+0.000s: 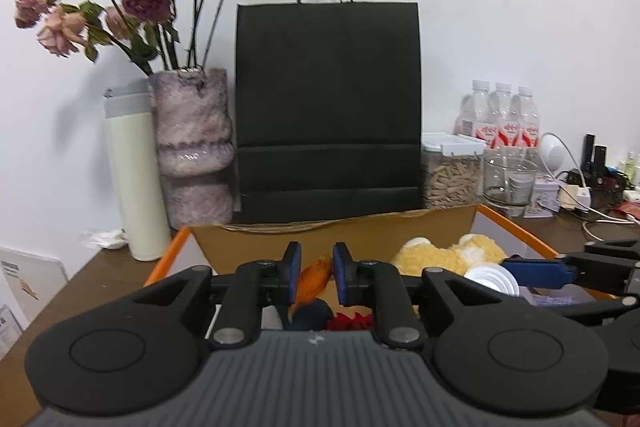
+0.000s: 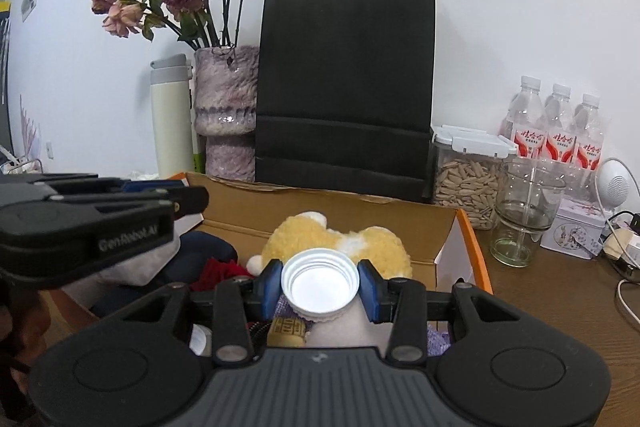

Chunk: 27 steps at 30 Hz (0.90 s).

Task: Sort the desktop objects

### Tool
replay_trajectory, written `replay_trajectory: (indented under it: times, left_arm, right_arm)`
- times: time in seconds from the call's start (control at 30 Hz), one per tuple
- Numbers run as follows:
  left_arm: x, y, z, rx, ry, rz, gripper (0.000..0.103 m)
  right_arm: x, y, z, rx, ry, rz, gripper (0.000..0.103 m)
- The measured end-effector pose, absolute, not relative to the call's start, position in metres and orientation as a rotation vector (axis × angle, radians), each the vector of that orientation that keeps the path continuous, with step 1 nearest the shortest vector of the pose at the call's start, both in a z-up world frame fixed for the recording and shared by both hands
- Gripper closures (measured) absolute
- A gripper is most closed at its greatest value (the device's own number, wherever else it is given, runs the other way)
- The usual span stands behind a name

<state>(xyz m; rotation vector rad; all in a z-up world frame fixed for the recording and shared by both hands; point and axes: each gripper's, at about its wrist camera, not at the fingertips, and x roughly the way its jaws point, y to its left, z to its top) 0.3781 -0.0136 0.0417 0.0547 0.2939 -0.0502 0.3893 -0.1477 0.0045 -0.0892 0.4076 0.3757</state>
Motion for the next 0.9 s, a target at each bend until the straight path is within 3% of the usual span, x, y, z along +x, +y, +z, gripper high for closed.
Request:
replay_trajectory:
  times: [0.07,0.2,0.23,0.27,0.4,0.9]
  left_arm:
    - [0.374,-0.012,0.043,0.051,0.279,-0.044,0.059]
    - [0.363,-0.008,0.049,0.035,0.204,0.002,0.023]
    - [0.358,-0.007,0.051,0.030,0.172,0.020,0.008]
    - [0.355,-0.007,0.052,0.027,0.142,0.033,0.000]
    - [0.346,-0.012,0.053,0.053,0.066,0.058,0.000]
    - [0.314,-0.003,0.054,0.022,0.081,0.080,0.000]
  right_arm:
    - [0.386,-0.148,0.006,-0.099,0.394,0.368,0.037]
    - [0.380,-0.150,0.011,-0.097,0.353,0.342,0.005]
    - [0.380,-0.151,0.012,-0.088,0.345,0.329,0.000]
    - [0.379,-0.152,0.013,-0.083,0.339,0.319,0.000]
    - [0.381,-0.157,0.013,-0.062,0.337,0.298,0.000]
    - [0.355,-0.165,0.014,-0.026,0.317,0.288,0.000]
